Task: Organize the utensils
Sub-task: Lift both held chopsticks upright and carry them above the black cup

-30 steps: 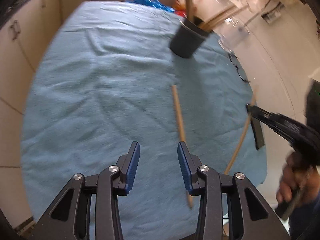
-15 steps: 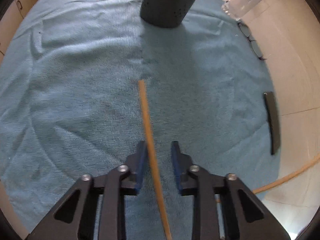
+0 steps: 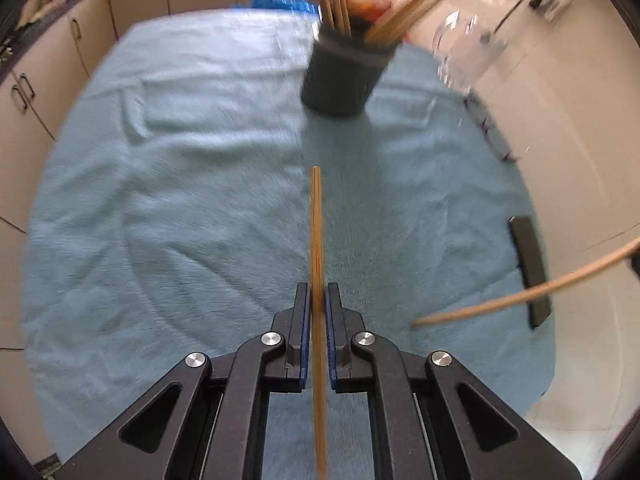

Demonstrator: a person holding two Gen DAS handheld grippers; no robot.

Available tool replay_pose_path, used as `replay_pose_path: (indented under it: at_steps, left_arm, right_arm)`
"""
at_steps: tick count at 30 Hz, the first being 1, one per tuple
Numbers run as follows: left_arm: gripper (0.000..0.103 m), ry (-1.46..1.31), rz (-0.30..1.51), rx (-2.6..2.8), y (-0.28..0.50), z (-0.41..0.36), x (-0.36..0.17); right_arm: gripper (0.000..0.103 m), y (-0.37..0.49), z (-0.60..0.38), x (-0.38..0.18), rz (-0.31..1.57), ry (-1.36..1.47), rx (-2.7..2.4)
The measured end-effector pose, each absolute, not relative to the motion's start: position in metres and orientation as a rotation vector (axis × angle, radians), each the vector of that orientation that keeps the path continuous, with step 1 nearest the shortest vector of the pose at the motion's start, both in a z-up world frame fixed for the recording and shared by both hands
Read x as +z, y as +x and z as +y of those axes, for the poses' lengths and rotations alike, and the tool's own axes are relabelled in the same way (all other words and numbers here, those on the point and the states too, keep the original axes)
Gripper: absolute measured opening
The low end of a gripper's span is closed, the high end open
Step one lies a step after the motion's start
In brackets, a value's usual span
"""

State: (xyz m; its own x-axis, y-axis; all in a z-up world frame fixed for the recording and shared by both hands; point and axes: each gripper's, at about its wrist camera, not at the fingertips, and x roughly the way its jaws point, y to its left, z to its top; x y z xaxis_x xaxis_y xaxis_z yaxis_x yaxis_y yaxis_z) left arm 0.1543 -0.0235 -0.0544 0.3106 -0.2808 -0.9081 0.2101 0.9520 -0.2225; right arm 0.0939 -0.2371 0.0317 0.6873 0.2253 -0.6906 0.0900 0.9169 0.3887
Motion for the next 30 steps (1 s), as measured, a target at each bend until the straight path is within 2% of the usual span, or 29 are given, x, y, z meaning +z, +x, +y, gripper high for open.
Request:
replay_pose_path:
  at_steps: [11,30]
  left_arm:
    - [0.006,-0.123,0.996,-0.255,0.119,0.009,0.032]
    - [0.006,-0.113,0.861,-0.305,0.104,0.001,0.103]
  right_arm:
    - [0.006,0.092,-0.235,0.046,0.757,0.394,0.143]
    - [0.006,0.077,-0.252,0.076,0.648,0.413,0.158]
